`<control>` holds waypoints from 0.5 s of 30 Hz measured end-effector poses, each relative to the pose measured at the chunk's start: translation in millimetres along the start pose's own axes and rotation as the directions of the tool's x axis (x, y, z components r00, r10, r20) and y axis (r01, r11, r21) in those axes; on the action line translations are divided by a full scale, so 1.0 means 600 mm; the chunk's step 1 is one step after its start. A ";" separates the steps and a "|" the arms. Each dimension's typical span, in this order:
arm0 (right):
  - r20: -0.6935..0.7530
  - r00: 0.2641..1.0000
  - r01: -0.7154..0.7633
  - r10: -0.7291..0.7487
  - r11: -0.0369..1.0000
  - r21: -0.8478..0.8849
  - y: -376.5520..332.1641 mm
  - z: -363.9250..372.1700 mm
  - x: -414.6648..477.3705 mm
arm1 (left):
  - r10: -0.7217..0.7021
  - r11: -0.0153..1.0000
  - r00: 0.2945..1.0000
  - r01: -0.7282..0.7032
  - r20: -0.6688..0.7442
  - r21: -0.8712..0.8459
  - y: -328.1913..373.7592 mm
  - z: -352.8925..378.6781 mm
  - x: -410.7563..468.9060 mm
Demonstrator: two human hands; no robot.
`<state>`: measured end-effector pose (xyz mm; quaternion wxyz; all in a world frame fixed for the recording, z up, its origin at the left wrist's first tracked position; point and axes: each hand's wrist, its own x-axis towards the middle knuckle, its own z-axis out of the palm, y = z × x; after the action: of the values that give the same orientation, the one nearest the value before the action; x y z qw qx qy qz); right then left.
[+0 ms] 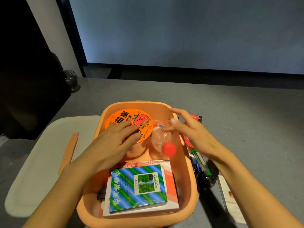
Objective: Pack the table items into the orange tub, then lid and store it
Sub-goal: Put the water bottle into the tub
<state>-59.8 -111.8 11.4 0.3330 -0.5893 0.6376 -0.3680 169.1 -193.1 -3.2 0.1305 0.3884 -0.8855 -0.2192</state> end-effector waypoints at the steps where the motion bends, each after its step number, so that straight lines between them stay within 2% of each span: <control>1: 0.065 0.998 -0.008 0.014 0.995 -0.100 0.003 0.003 -0.002 | 0.015 1.000 1.000 -0.015 -0.016 -0.025 0.000 0.000 -0.002; 3: 0.140 0.989 -0.001 0.042 0.960 -0.280 0.007 0.008 -0.005 | 0.031 0.999 0.999 -0.032 -0.027 -0.037 0.001 0.000 -0.004; 6: 0.179 0.979 -0.018 0.093 0.924 -0.382 -0.003 0.004 0.000 | 0.040 0.999 0.999 -0.041 -0.037 -0.026 0.002 0.002 -0.005; 10: 0.206 0.966 -0.054 0.157 0.900 -0.434 -0.026 0.001 0.017 | 0.049 0.999 0.998 -0.049 -0.035 -0.011 0.001 0.003 -0.005; 15: 0.178 0.970 -0.067 0.167 0.883 -0.465 -0.036 0.011 0.022 | 0.111 0.988 0.991 -0.118 0.071 0.098 0.004 0.008 -0.018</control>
<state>-44.4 -126.1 26.9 0.2735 -0.6471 0.7011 -0.1221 172.8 -182.3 -6.9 0.0940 0.3358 -0.9201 -0.1784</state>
